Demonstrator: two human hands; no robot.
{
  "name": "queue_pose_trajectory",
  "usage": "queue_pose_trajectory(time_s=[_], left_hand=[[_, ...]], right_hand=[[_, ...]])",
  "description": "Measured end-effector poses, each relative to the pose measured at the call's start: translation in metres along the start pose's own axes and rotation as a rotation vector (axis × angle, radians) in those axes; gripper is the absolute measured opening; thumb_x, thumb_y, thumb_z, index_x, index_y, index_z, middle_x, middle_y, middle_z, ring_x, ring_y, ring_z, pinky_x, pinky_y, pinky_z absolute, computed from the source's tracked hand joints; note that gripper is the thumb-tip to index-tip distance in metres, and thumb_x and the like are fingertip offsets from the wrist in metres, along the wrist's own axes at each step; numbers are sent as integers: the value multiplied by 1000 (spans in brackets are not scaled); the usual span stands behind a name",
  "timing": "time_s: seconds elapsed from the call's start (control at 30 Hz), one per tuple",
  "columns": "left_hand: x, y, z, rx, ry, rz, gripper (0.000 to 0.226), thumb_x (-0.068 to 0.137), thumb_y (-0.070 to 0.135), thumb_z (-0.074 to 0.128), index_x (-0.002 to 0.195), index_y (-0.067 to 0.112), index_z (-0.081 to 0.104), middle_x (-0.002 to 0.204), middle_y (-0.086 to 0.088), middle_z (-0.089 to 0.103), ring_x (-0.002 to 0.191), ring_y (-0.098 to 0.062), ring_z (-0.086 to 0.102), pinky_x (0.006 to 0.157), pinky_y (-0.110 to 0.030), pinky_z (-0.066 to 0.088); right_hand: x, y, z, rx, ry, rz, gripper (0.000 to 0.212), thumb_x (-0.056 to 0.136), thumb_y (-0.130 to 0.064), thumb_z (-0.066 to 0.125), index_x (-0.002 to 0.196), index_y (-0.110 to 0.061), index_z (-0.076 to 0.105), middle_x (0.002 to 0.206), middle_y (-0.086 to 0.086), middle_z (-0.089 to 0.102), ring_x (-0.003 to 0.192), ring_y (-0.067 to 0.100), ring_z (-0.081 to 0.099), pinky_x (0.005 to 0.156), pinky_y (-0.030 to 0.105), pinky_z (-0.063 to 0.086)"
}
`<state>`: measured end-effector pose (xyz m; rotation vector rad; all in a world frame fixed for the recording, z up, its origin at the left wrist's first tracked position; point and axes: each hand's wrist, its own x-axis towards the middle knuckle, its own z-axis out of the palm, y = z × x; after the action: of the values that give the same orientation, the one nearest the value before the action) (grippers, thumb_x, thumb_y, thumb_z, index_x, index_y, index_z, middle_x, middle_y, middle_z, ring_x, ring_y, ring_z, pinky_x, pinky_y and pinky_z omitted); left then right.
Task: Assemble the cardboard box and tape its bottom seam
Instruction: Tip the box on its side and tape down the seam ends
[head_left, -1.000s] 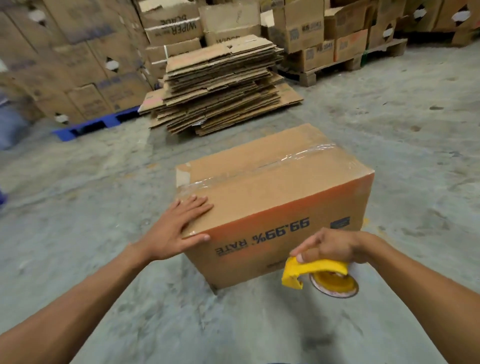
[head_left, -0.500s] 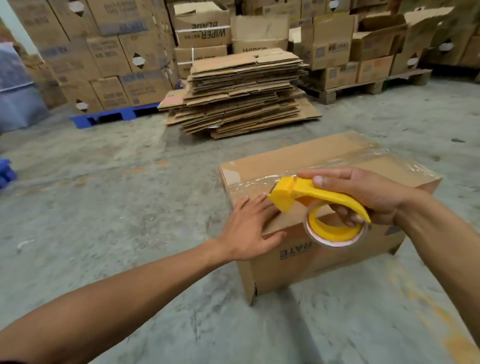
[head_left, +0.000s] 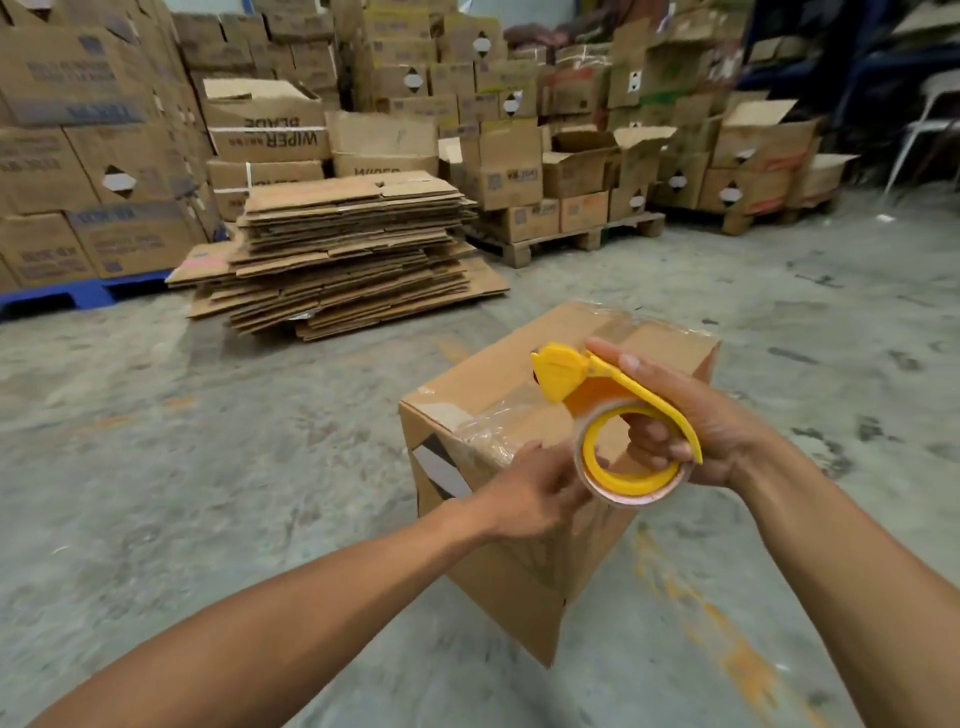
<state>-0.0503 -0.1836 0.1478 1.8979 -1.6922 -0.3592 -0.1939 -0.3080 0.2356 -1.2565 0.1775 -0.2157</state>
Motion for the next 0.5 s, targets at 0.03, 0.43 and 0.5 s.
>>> queue_pose_trajectory(time_s=[0.03, 0.43, 0.5], left_hand=[[0, -2, -5, -64, 37, -29, 33, 99, 35, 48, 119, 15, 64, 115, -7, 69, 105, -22, 62, 95, -45, 47], [-25, 77, -91, -1332, -209, -740, 57, 84, 59, 61, 108, 8, 55, 79, -9, 65, 61, -20, 62, 44, -23, 48], [-23, 78, -91, -1355, -221, -781, 43, 86, 43, 66, 107, 7, 60, 83, -10, 68, 63, -20, 66, 49, -24, 52]], right_hand=[[-5, 1, -6, 43, -25, 0, 52, 71, -47, 74, 121, -35, 68, 39, 3, 39, 22, 7, 33, 32, 17, 34], [-29, 10, -30, 135, -29, 25, 70, 54, -49, 91, 119, -34, 70, 36, 2, 39, 20, 7, 34, 31, 16, 33], [-31, 11, -30, 107, -26, 32, 70, 54, -49, 91, 119, -33, 70, 36, 3, 40, 21, 7, 34, 30, 16, 34]])
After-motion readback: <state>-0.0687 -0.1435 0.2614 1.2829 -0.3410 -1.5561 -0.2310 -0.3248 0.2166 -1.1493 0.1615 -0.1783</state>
